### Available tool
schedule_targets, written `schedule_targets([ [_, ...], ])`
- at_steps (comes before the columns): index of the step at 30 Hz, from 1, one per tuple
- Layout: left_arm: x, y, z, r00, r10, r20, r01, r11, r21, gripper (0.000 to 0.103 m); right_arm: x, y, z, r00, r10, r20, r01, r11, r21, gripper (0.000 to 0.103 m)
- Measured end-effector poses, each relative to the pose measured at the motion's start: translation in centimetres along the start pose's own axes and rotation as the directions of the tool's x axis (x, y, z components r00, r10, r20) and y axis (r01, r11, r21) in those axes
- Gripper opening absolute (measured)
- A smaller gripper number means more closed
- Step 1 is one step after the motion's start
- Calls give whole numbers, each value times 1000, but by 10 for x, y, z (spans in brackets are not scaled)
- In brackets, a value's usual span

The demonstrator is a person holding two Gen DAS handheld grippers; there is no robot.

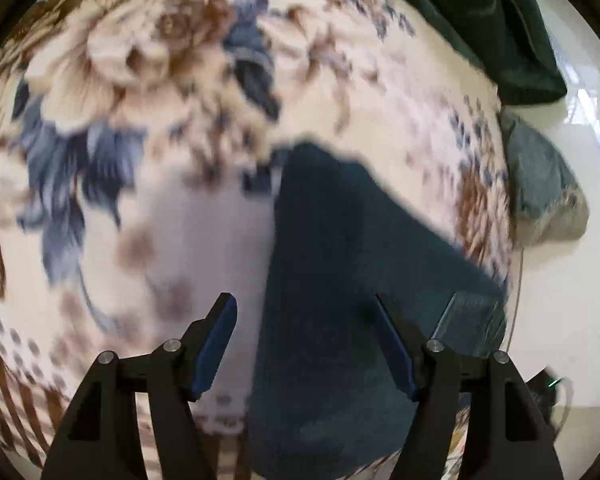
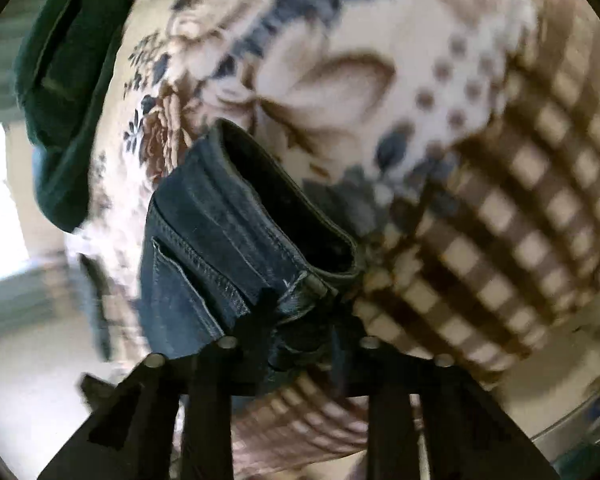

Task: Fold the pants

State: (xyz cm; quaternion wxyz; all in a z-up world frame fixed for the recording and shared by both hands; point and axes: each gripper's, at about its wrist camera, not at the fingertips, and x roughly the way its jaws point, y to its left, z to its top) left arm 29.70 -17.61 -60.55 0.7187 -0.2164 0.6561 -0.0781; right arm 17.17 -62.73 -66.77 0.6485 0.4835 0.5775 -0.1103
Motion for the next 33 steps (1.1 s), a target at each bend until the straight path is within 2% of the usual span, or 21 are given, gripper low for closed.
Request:
schedule_targets([
  [1, 3, 0, -4, 1000, 3, -4, -3, 1000, 6, 68, -10, 12, -2, 998, -48, 44, 50, 997, -53, 18],
  [3, 7, -1, -15, 999, 34, 8, -34, 999, 42, 77, -19, 24, 0, 992, -96, 86, 107, 986, -130, 17],
  [5, 9, -6, -17, 999, 37, 15, -38, 996, 77, 82, -9, 16, 7, 994, -90, 57, 96, 991, -97, 17],
  [9, 14, -4, -14, 999, 36, 7, -37, 993, 109, 90, 18, 1, 19, 992, -125, 14, 126, 989, -80, 17],
  [12, 16, 0, -15, 1000, 28, 0, -28, 993, 113, 91, 22, -4, 21, 998, -59, -18, 58, 995, -78, 22],
  [13, 15, 2, -14, 1000, 29, 5, -29, 994, 106, 91, 18, -10, 22, 1000, -9, -25, 8, 998, -56, 29],
  [14, 15, 3, -14, 1000, 25, 3, -26, 995, 99, 91, 13, -17, 21, 997, 68, -46, -69, 997, -25, 46],
  [15, 12, 6, -15, 1000, 13, -2, -13, 997, 79, 91, 11, -19, 19, 992, 119, -49, -120, 993, -10, 56],
  [16, 8, 9, -16, 1000, -10, -2, 10, 999, 52, 90, 5, -23, 17, 990, 137, -41, -138, 990, -13, 84],
  [17, 4, 9, -17, 999, -34, 5, 34, 999, 38, 90, 1, -23, 11, 992, 121, -24, -122, 991, -49, 97],
  [18, -1, 10, -18, 998, -64, 21, 63, 998, 27, 90, 2, -22, 7, 991, 129, -31, -131, 989, -74, 97],
  [20, -7, 9, -20, 993, -107, 57, 107, 994, 9, 90, 18, -23, 0, 984, 151, -94, -159, 984, -80, 97],
  [23, 6, 10, -21, 990, -133, 44, 133, 991, -5, 94, 60, -24, -4, 969, 181, -168, -192, 980, -54, 99],
  [24, 14, 10, -20, 990, -134, 34, 134, 991, -9, 94, 68, -23, -3, 969, 188, -160, -198, 979, -50, 100],
  [26, 30, 8, -18, 993, -118, 11, 118, 993, -16, 96, 72, -22, 1, 961, 256, -103, -259, 966, -12, 103],
  [27, 37, 7, -17, 994, -112, 4, 112, 994, -15, 98, 71, -19, 3, 946, 316, -76, -317, 948, 7, 103],
  [29, 42, 5, -14, 993, -114, 0, 114, 993, -11, 102, 63, -11, 5, 895, 444, -32, -444, 896, -5, 103],
  [30, 42, 3, -13, 993, -114, 0, 114, 993, -7, 102, 61, -6, 5, 892, 451, -30, -452, 891, -36, 103],
  [32, 43, 1, -11, 994, -113, -2, 113, 994, -6, 102, 75, 0, 8, 914, 400, -61, -404, 913, -65, 102],
  [33, 44, 1, -10, 993, -117, -2, 117, 993, -8, 102, 90, -3, 11, 920, 382, -91, -386, 922, -35, 102],
])
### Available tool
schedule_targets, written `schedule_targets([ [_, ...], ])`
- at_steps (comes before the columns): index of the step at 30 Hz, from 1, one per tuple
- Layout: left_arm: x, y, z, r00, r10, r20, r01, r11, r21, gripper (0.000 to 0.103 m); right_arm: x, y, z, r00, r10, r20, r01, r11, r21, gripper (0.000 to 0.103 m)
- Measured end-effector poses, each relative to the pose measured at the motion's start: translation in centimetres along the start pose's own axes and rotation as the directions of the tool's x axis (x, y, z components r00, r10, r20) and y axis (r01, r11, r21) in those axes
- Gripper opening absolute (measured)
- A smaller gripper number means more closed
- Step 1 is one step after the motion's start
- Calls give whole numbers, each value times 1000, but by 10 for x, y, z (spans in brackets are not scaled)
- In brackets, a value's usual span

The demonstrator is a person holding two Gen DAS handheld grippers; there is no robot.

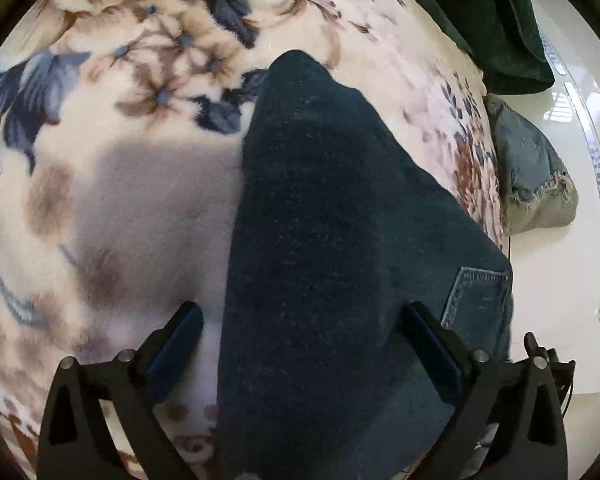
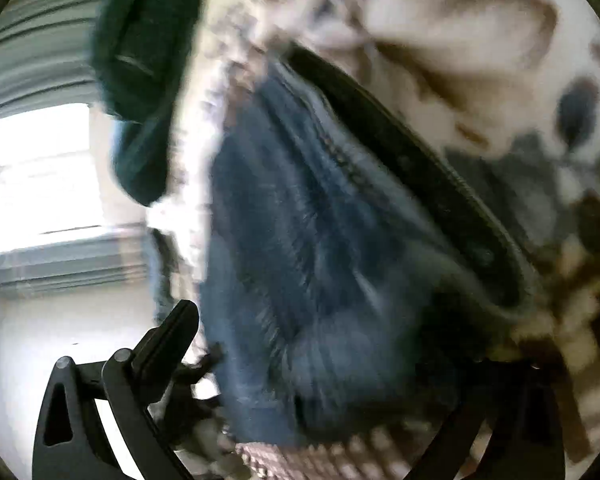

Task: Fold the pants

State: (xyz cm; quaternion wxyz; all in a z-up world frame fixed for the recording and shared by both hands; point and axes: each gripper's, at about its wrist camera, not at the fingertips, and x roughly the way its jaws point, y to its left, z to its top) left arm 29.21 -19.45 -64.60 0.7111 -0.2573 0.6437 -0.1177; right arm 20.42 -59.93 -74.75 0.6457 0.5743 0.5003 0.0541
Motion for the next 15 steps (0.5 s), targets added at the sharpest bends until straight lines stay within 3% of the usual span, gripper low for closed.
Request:
schedule_targets([
  [4, 2, 1, -1, 1000, 1, -6, -1, 1000, 13, 103, 5, 2, 5, 998, 52, 31, -53, 998, 18, 100],
  [5, 1, 2, -1, 1000, -2, -4, 2, 1000, 9, 103, 2, 7, 4, 995, 84, 48, -84, 996, 6, 76],
  [7, 2, 4, 1, 1000, -13, 4, 13, 1000, -19, 102, 0, 15, -1, 996, 57, 62, -56, 998, -28, 52],
  [10, -2, 5, 4, 1000, -2, 13, 2, 999, -35, 87, 2, 20, -5, 997, 7, 75, -4, 999, -37, 46],
  [12, -6, 1, 5, 1000, -14, 12, 14, 1000, -7, 65, 1, 20, -8, 996, -10, 85, 12, 1000, -24, 42],
  [15, -15, -2, 3, 1000, -10, 24, 10, 1000, 17, 48, -3, 27, -10, 996, -28, 89, 30, 999, -27, 38],
])
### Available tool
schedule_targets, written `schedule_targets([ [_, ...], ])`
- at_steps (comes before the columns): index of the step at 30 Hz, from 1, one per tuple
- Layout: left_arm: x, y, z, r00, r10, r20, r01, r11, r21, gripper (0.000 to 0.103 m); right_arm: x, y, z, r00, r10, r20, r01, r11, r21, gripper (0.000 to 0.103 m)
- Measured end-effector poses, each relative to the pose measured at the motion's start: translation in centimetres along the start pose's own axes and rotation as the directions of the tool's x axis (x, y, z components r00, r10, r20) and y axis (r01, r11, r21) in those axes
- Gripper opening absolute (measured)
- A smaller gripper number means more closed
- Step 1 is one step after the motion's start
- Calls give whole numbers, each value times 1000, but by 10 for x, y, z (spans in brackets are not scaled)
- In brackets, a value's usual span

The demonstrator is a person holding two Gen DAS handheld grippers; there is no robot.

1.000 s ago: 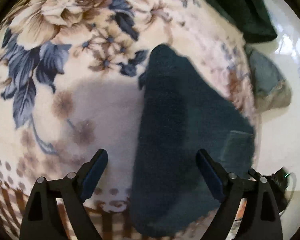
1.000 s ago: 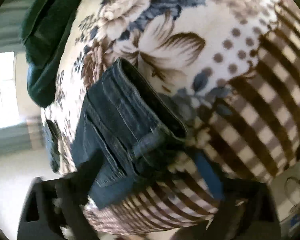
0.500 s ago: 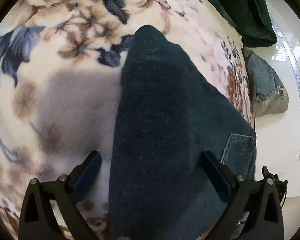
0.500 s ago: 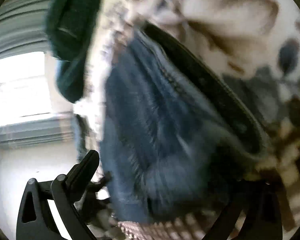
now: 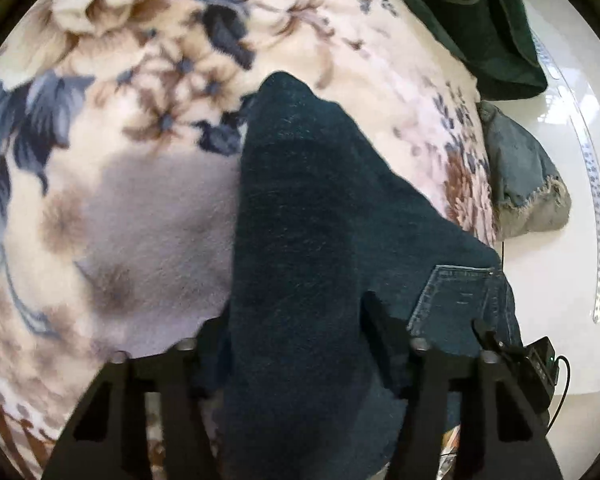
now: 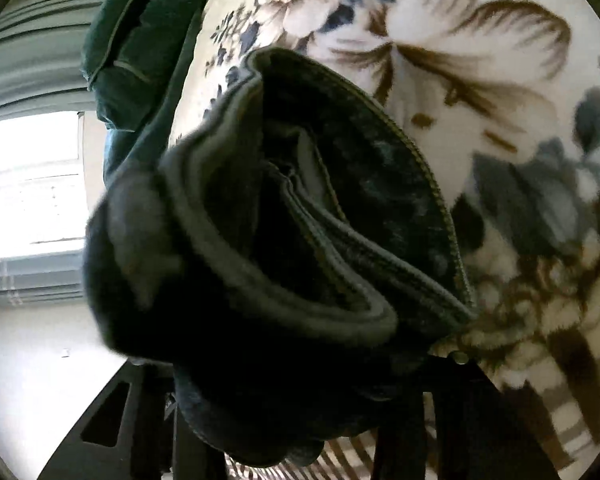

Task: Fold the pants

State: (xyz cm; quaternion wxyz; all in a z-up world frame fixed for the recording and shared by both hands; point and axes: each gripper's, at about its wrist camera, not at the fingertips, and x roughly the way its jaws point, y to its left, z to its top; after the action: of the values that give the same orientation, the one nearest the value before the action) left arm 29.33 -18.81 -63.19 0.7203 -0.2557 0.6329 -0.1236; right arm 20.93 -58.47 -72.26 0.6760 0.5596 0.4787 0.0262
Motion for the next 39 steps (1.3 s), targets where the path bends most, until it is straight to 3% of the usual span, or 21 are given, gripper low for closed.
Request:
schedule_targets([
  [2, -9, -2, -1, 1000, -17, 10, 16, 1000, 7, 36, -4, 9, -4, 1000, -9, 0, 9, 1000, -15, 36],
  [5, -22, -14, -1, 999, -33, 19, 32, 999, 34, 27, -24, 26, -3, 1000, -15, -4, 15, 1000, -25, 35],
  [11, -68, -46, 9, 999, -38, 15, 37, 996, 85, 25, -67, 82, -22, 1000, -12, -4, 12, 998, -66, 34],
  [16, -138, -61, 26, 996, -70, 55, 63, 991, 116, 25, -89, 175, -44, 999, 27, 27, -23, 990, -139, 34],
  [21, -216, -53, 61, 979, -121, 162, 106, 989, 103, 25, -58, 277, -61, 995, 94, 31, -84, 968, -234, 34],
  [25, -276, -22, 110, 960, -147, 240, 130, 988, 83, 25, 8, 350, -73, 988, 155, 2, -150, 956, -251, 34],
  [30, -339, 45, 208, 938, -166, 303, 142, 985, 100, 25, 131, 427, -89, 976, 215, -35, -216, 942, -256, 34],
  [35, -357, 133, 309, 936, -132, 327, 113, 991, 76, 25, 271, 478, -103, 965, 252, -69, -261, 920, -293, 34],
  [39, -352, 201, 381, 932, -129, 340, 118, 992, 54, 25, 373, 494, -108, 954, 282, -105, -301, 905, -299, 34],
])
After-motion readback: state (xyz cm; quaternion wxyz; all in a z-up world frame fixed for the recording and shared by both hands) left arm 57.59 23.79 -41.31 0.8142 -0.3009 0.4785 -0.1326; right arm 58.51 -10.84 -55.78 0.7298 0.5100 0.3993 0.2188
